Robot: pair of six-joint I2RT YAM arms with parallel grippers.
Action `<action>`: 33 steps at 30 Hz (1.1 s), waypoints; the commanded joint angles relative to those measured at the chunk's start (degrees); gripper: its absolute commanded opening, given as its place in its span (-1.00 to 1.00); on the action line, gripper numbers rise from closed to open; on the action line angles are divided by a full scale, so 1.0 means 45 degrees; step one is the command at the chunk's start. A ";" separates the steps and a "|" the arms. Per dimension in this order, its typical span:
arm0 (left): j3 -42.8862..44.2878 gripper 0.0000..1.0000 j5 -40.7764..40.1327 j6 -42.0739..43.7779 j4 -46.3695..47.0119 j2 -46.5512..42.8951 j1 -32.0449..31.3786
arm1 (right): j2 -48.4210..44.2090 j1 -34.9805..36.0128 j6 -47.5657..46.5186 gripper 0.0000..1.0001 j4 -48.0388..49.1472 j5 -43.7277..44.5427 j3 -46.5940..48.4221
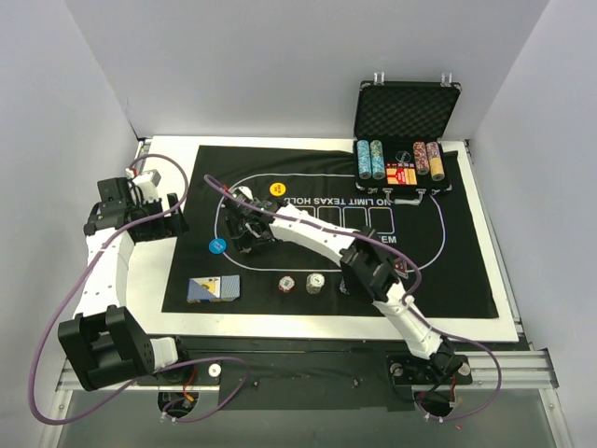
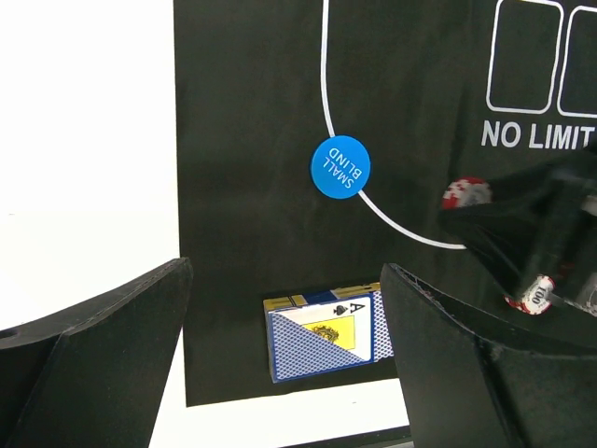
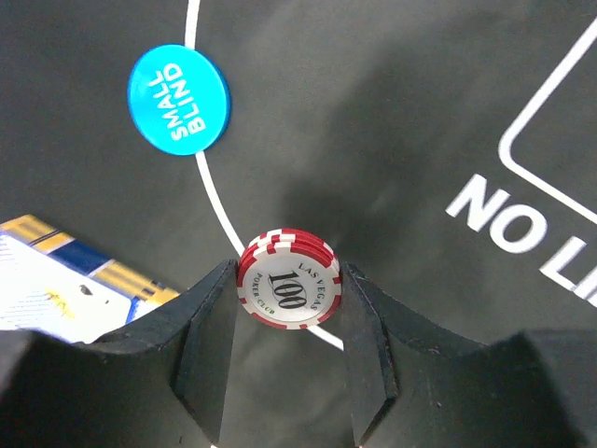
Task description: Distribute texas hold em gaming equipment
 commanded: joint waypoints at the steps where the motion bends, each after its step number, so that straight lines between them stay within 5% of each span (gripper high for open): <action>1: 0.0665 0.87 0.0397 -0.0089 0.0258 -0.0058 0.0108 | 0.0902 -0.0049 0.0176 -0.55 -0.0448 -0.0515 0.1008; 13: 0.0392 0.87 0.0729 -0.0147 0.0336 -0.0097 0.0127 | 0.1996 -0.0147 0.0469 -0.53 0.0354 -0.1160 0.1535; 24: 0.0294 0.87 0.0612 -0.0069 0.0356 -0.0194 0.0108 | 0.1685 -0.0225 0.0293 0.20 0.0393 -0.1317 0.1244; 33: 0.0079 0.87 0.0554 -0.0011 0.0336 -0.0390 0.0127 | -0.1458 -0.0635 -0.0604 0.23 0.0237 -0.0458 -0.1116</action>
